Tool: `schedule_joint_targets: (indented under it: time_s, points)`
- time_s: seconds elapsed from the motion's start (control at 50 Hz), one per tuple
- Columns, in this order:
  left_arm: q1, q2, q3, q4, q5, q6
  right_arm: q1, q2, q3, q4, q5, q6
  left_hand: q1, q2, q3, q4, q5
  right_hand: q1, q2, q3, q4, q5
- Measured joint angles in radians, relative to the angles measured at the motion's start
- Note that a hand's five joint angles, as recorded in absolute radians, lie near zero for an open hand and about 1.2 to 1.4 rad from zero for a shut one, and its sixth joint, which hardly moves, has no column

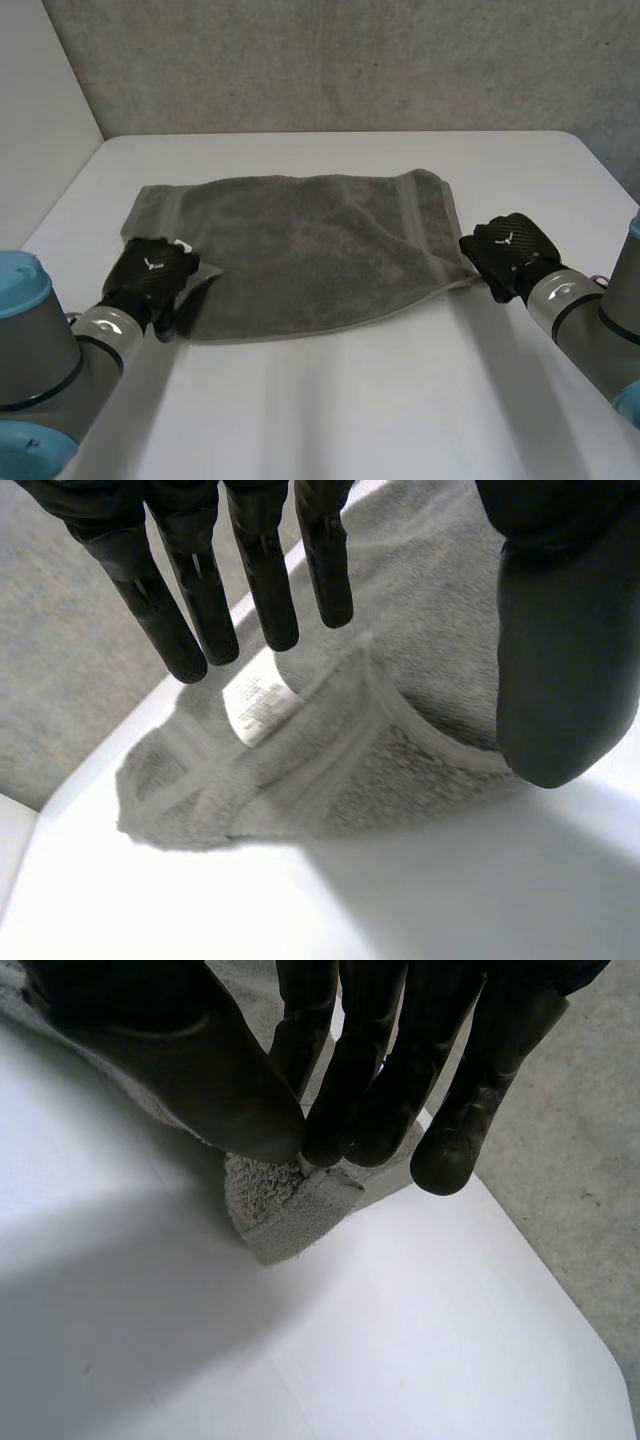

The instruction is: Fold the towel.

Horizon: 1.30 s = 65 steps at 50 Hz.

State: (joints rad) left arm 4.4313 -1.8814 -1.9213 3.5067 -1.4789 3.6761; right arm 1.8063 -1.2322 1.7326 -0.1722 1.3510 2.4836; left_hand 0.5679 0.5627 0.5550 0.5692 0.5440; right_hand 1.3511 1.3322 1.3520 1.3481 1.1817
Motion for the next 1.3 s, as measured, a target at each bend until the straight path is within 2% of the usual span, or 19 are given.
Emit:
schedule_joint_targets:
  time_s: [0.12,0.36,0.6,0.76,0.9,1.04,1.3]
  points:
    - [0.013,0.029,0.026,0.002,0.006,0.001,0.001,0.006,0.002,-0.004,-0.001,0.005,-0.072,-0.070,-0.075,-0.074,-0.079,0.000,0.000,0.000,0.000,0.000]
    - [0.006,0.018,0.105,0.002,0.036,-0.002,0.010,0.014,0.017,-0.025,-0.001,0.005,-0.087,-0.070,-0.085,-0.079,-0.092,0.000,0.000,0.000,0.000,0.000]
    - [-0.091,-0.156,0.259,0.004,0.056,-0.010,0.014,0.018,0.022,-0.026,0.000,0.001,-0.108,-0.089,-0.109,-0.108,-0.116,0.000,0.000,0.000,0.000,0.000]
    - [-0.102,-0.281,0.379,0.002,-0.006,-0.002,0.013,0.021,0.027,-0.026,0.000,-0.001,-0.110,-0.089,-0.109,-0.108,-0.116,0.000,0.000,0.000,0.000,0.000]
    - [-0.067,-0.342,0.455,0.001,-0.120,0.014,0.010,0.022,0.026,-0.026,-0.001,-0.003,-0.110,-0.089,-0.109,-0.108,-0.116,0.000,0.000,0.000,0.000,0.000]
    - [0.014,-0.329,0.439,0.005,-0.223,0.065,0.008,0.032,0.021,-0.029,0.000,-0.003,-0.110,-0.089,-0.109,-0.108,-0.116,0.000,0.000,0.000,0.000,0.000]
    - [0.119,-0.159,0.258,0.017,-0.246,0.079,0.012,0.039,0.018,-0.030,0.004,-0.003,-0.110,-0.089,-0.109,-0.108,-0.116,0.000,0.000,0.000,0.000,0.000]
